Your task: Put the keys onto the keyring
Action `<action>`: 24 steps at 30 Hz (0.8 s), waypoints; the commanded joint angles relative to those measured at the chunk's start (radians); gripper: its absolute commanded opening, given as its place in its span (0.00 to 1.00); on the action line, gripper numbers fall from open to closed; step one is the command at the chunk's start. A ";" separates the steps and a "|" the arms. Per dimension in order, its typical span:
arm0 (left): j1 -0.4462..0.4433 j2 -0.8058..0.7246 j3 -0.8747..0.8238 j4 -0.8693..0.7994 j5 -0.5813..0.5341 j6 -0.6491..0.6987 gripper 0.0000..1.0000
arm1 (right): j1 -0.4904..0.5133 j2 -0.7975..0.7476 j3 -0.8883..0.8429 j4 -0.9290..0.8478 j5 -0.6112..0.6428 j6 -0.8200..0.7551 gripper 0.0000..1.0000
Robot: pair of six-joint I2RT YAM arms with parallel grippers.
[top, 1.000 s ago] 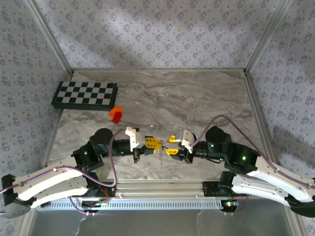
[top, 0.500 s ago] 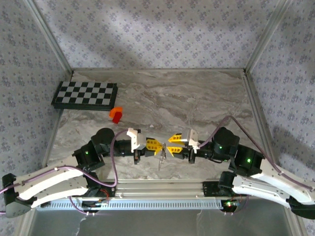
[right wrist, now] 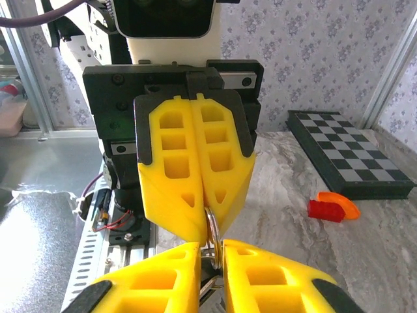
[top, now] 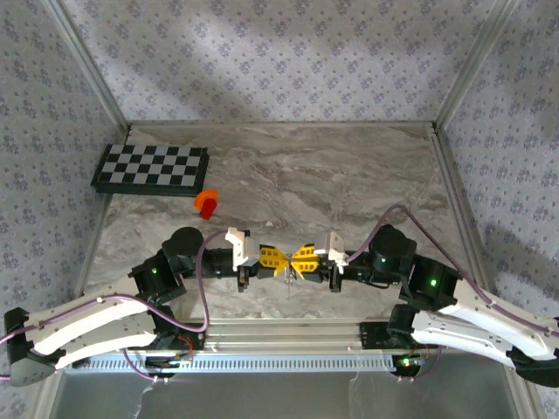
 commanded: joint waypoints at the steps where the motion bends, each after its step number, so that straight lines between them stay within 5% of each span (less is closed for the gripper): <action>1: -0.003 0.002 0.044 0.035 0.024 0.004 0.00 | 0.001 0.003 -0.002 0.013 -0.005 0.004 0.17; 12: -0.004 -0.012 0.076 -0.048 -0.011 0.022 0.00 | -0.014 0.009 0.011 -0.029 0.021 0.002 0.00; 18: -0.004 -0.045 0.189 -0.362 -0.231 0.124 0.31 | -0.027 0.013 0.054 -0.118 0.087 -0.052 0.00; 24: -0.006 0.018 0.262 -0.527 -0.267 0.173 0.37 | -0.032 0.068 0.119 -0.220 0.143 -0.065 0.00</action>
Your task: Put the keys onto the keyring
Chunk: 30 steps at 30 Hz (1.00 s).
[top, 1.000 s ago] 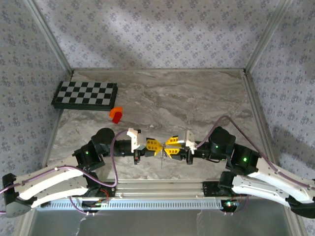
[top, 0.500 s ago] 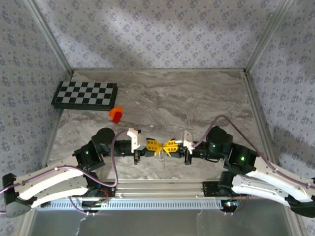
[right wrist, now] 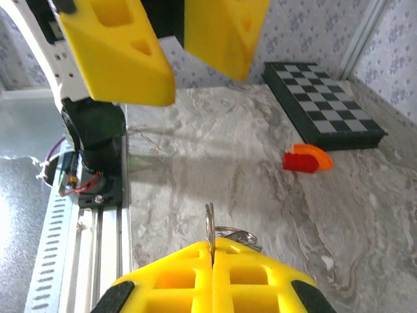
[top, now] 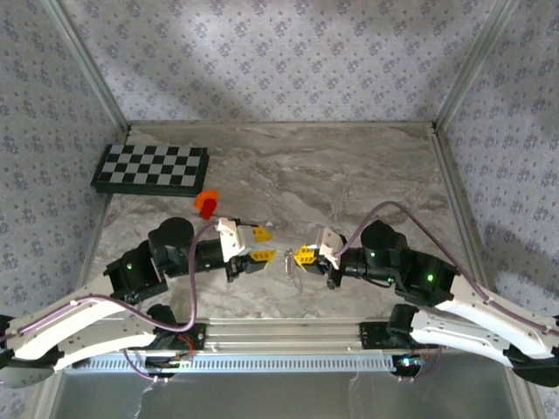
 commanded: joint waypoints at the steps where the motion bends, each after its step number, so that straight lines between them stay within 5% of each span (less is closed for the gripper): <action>1: -0.007 0.037 0.039 -0.121 -0.006 0.051 0.39 | -0.008 0.022 0.071 -0.073 0.049 -0.022 0.00; 21: -0.015 0.142 0.042 -0.067 0.057 0.081 0.31 | -0.008 0.150 0.180 -0.203 -0.062 -0.027 0.00; 28: -0.022 0.150 0.028 -0.024 0.057 0.080 0.15 | -0.009 0.162 0.182 -0.201 -0.076 -0.027 0.00; 30: -0.026 0.153 0.028 -0.020 0.064 0.080 0.03 | -0.009 0.158 0.178 -0.195 -0.077 -0.027 0.00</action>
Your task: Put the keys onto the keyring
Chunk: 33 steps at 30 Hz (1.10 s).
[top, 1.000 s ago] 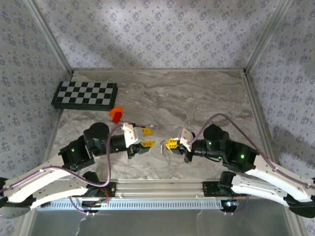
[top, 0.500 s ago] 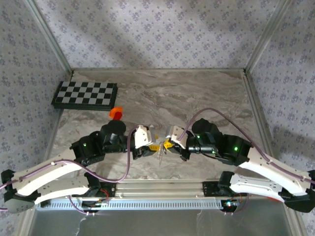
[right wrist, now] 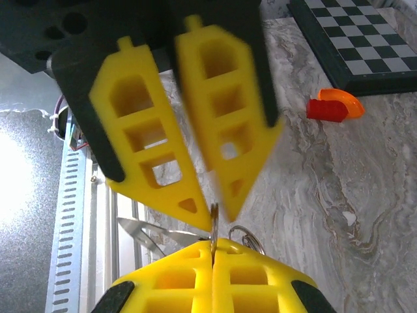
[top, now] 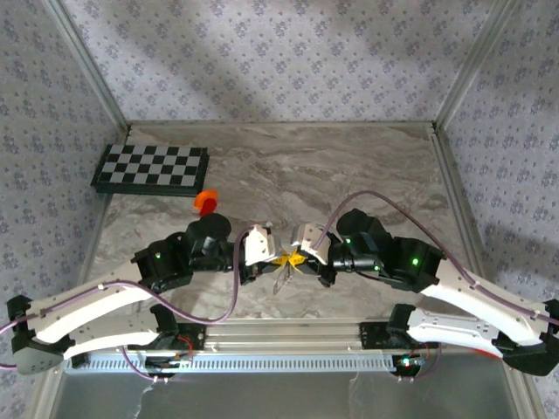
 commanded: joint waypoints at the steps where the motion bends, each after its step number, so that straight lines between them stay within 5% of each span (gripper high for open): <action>1: -0.008 0.003 0.010 0.056 0.026 0.004 0.00 | 0.002 -0.008 0.029 0.011 -0.033 -0.010 0.00; 8: -0.024 -0.001 0.004 0.099 0.038 0.004 0.00 | -0.002 -0.040 -0.001 0.051 -0.032 -0.010 0.00; 16: -0.024 -0.105 -0.099 0.339 0.069 -0.031 0.00 | -0.014 -0.161 -0.139 0.304 -0.053 0.077 0.32; 33: -0.024 -0.132 -0.202 0.666 0.195 -0.167 0.00 | -0.019 -0.277 -0.219 0.411 -0.132 0.090 0.32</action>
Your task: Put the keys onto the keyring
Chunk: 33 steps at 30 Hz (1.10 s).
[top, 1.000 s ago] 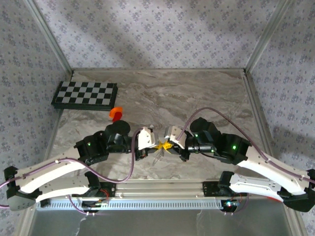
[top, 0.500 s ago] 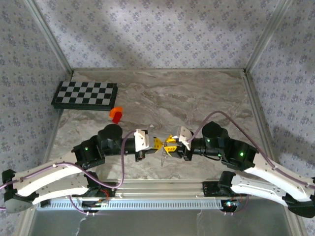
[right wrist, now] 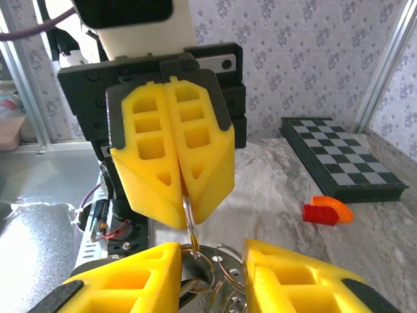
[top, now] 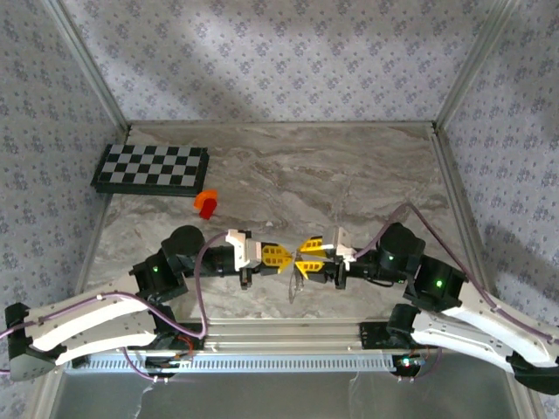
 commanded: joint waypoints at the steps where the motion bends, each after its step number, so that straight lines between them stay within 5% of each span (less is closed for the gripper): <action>1: -0.008 -0.016 -0.008 0.154 0.043 -0.047 0.00 | -0.004 -0.022 -0.013 0.040 -0.034 0.008 0.31; 9: -0.009 -0.007 -0.002 0.167 0.061 -0.059 0.00 | -0.004 -0.053 -0.027 0.042 -0.044 -0.005 0.19; 18: -0.009 0.017 0.016 0.138 0.066 -0.054 0.00 | -0.003 -0.063 -0.027 0.070 -0.061 -0.014 0.33; 33: -0.009 0.028 0.044 0.085 0.067 -0.042 0.00 | -0.004 -0.017 0.000 0.043 -0.029 -0.023 0.00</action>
